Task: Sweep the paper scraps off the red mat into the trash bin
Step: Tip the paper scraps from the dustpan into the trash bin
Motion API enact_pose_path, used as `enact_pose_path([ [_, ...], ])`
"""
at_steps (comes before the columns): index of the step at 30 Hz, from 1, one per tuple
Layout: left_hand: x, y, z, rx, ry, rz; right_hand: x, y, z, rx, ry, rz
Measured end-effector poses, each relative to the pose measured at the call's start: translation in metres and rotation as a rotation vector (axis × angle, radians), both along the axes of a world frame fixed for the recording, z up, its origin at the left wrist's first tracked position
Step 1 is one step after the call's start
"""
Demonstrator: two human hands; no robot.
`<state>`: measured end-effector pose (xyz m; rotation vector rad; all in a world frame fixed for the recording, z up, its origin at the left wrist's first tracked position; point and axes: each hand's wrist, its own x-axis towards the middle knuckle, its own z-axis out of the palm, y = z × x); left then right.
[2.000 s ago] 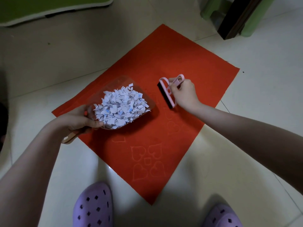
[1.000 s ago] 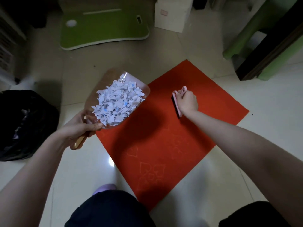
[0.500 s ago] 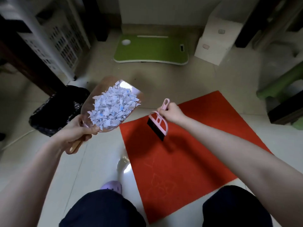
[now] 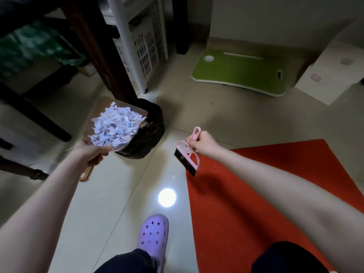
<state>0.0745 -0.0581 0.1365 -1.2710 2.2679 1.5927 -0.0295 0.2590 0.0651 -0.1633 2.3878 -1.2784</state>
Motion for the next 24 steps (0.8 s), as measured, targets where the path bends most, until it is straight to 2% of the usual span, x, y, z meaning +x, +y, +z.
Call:
enact_pose_path([
  [7,-0.039,-0.036,-0.011,-0.088,-0.035,0.076,-0.020,-0.030,-0.010,-0.011,-0.026,0.004],
  [11,-0.056,-0.044,-0.023,-0.221,-0.111,0.053,-0.032,-0.043,-0.011,-0.028,-0.031,0.005],
  [17,-0.080,-0.050,-0.036,-0.665,-0.258,-0.064,-0.041,-0.056,-0.020,-0.054,-0.030,-0.006],
  [24,-0.103,-0.049,-0.059,-1.108,-0.259,-0.324,-0.030,-0.062,-0.038,-0.076,-0.068,0.011],
])
